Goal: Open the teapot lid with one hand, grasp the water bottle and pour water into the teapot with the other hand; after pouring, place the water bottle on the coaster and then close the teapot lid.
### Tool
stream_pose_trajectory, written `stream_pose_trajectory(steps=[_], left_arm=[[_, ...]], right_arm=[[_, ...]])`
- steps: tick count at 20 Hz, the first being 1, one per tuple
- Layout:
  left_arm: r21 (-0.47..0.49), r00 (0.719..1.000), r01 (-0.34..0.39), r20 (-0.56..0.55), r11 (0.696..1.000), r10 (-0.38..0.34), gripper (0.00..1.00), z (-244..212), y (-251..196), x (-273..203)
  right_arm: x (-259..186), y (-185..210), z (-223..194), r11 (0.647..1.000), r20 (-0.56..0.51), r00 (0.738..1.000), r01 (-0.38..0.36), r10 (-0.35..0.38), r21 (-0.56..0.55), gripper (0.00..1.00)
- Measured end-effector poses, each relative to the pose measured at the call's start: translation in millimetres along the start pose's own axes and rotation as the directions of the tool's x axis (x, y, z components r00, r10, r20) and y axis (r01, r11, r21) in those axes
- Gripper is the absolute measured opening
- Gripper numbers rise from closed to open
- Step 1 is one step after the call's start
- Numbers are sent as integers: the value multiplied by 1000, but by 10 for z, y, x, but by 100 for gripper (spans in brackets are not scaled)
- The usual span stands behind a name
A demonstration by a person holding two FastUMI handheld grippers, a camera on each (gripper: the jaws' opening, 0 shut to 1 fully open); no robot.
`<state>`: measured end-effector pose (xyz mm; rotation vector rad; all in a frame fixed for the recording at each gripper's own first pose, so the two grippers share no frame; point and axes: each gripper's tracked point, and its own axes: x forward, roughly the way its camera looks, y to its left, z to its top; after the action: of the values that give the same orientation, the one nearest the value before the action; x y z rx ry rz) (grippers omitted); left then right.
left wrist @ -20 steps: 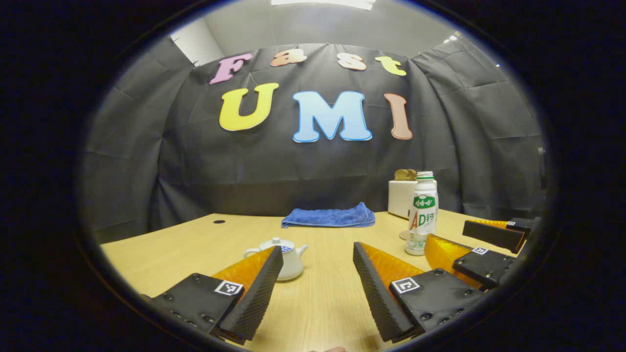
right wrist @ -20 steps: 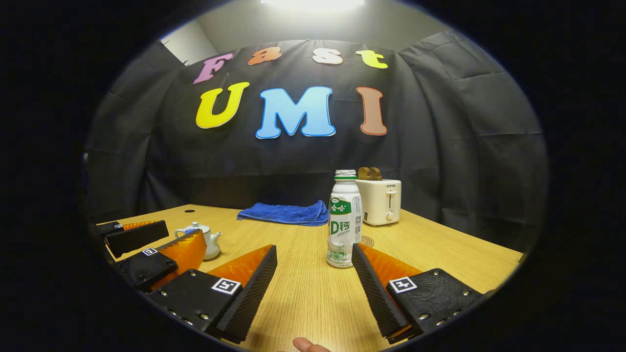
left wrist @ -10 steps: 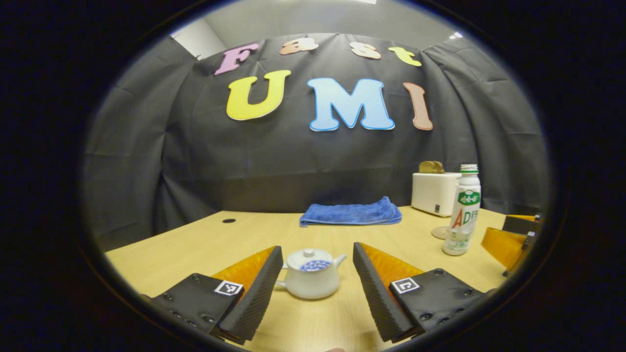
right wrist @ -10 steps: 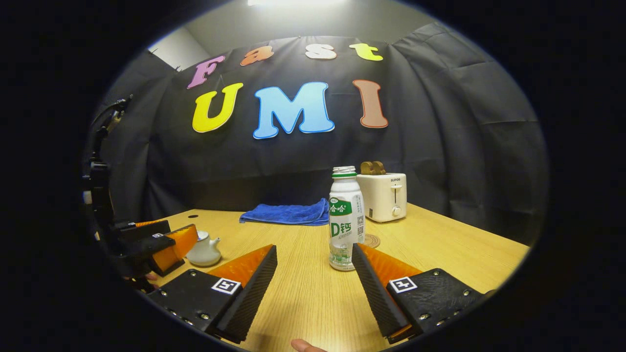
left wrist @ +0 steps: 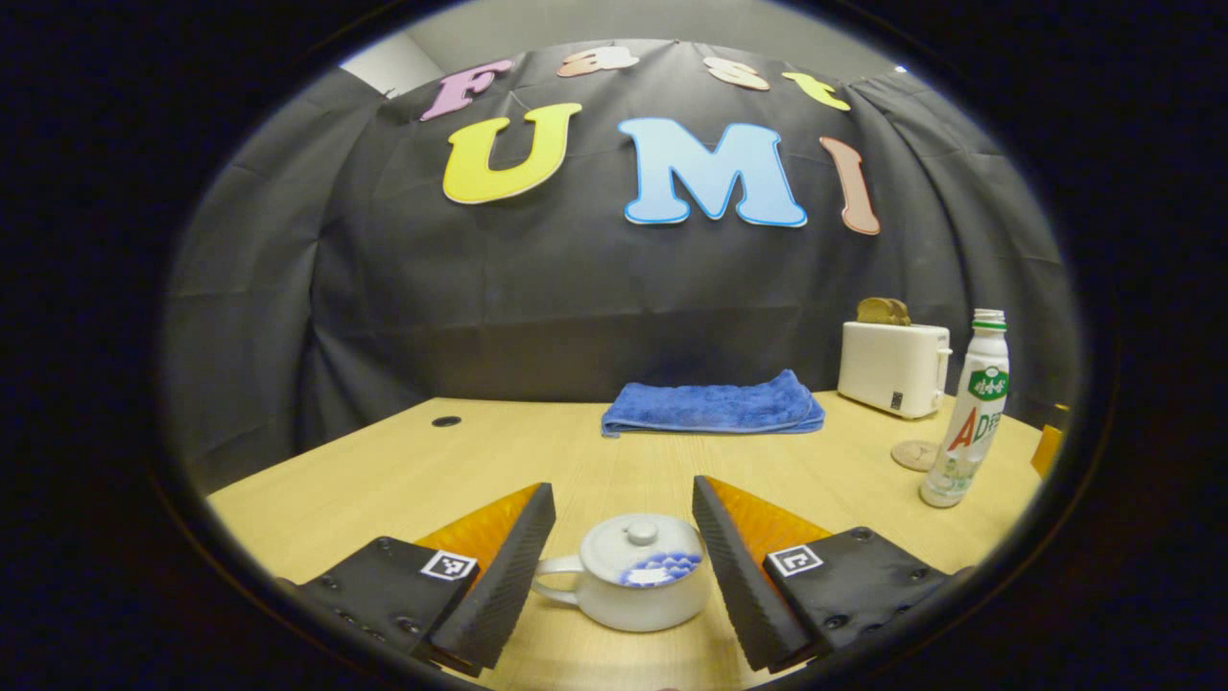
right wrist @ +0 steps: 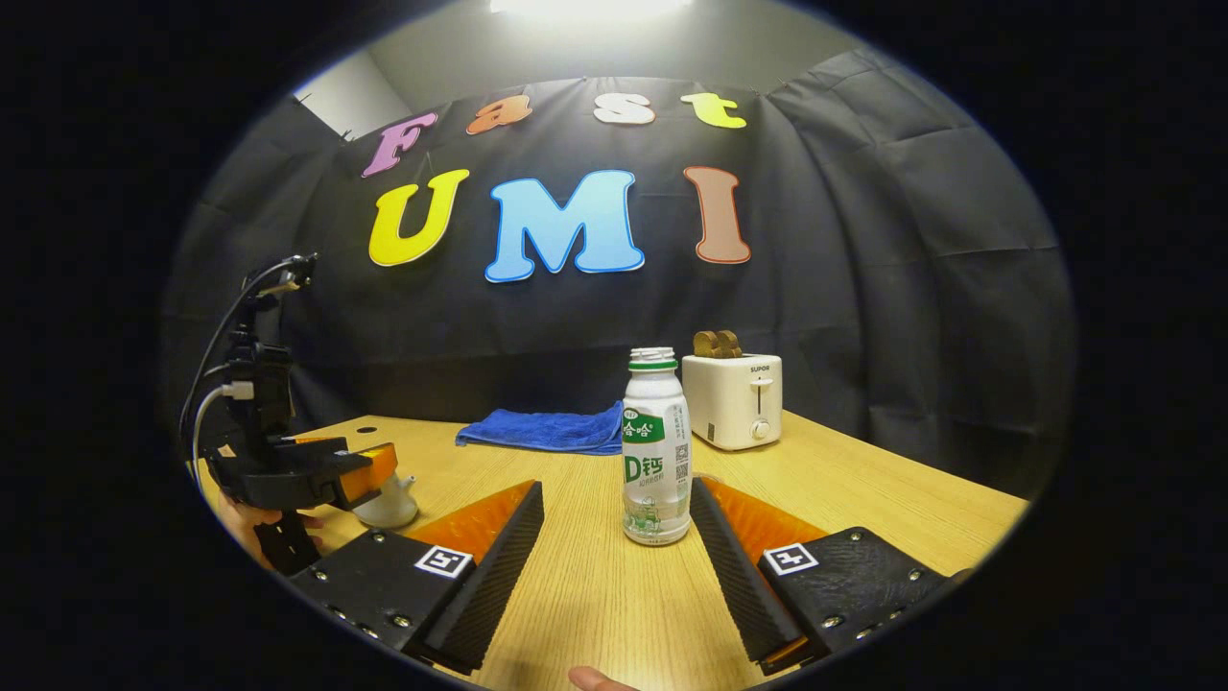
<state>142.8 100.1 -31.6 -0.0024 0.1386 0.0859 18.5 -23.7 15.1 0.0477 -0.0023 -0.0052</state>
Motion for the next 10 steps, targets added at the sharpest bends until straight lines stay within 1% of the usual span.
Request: stream_pose_trajectory(steps=[1,2,3,4,6,7,10], left_arm=[[-1,1000,2,4,1000,-2,98,10,-2,47],[6,1000,-12,5,1000,12,96,7,32,38],[19,1000,-16,0,1000,16,90,2,47,61],[27,1000,-14,-11,1000,14,79,-10,38,76],[41,1000,1,-31,999,0,73,-69,-28,163],[54,999,23,-34,998,-21,69,-38,-71,128],[72,999,35,-34,997,-32,38,-22,-102,149]], right_arm=[[1,6,-3,1000,-2,1000,-3,3,4,95],[-2,12,3,1000,-3,1000,-6,6,6,94],[-4,11,-3,1000,-5,1000,-8,8,7,94],[-3,1,6,1000,-5,1000,-8,8,7,94],[-15,-9,41,1000,4,1000,-8,8,11,94],[-13,-4,70,1000,9,1000,-10,9,14,94],[-13,1,129,1000,20,1000,-11,10,5,95]])
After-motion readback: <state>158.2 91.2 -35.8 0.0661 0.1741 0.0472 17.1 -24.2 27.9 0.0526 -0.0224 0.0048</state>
